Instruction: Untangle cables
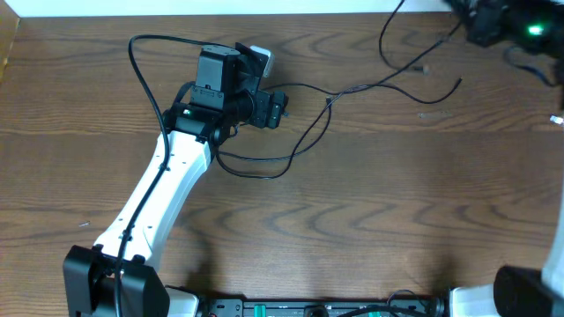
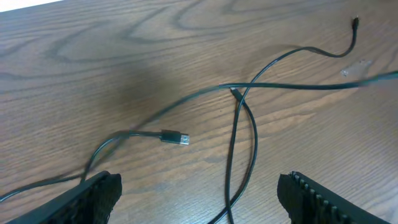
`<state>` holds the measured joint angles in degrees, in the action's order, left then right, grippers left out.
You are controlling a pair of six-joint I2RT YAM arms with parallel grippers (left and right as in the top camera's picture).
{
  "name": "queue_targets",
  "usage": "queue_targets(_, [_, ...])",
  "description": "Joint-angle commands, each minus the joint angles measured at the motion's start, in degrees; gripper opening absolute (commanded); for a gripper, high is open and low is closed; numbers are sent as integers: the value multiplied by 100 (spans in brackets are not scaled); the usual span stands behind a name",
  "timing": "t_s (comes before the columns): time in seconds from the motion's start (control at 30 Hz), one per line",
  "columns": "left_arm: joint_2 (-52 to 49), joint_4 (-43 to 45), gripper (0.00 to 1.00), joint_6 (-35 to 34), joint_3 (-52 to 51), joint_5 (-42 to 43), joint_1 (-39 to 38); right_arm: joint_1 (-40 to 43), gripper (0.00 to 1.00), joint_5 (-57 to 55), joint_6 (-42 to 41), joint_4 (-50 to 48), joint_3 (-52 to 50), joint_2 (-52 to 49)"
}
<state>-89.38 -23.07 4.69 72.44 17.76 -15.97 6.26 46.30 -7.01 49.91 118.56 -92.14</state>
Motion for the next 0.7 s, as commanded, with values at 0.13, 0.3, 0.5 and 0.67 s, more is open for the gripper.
queue_targets(0.13, [39, -63, 87, 20, 52, -181, 15, 553, 1, 120, -24, 9, 699, 826])
queue_targets(0.3, [-153, -289, 88, -79, 52, -887, 46, 645, 1, 120, 4, 348, 688, 841])
queue_targets(0.5, [-540, -656, 92, -1495, 52, -1757, 282, 645, 1, 94, 46, 741, 688, 492])
queue_targets(0.67, [-1014, -848, 92, -2232, 52, -2446, 348, 640, 1, 96, 94, 938, 688, 160])
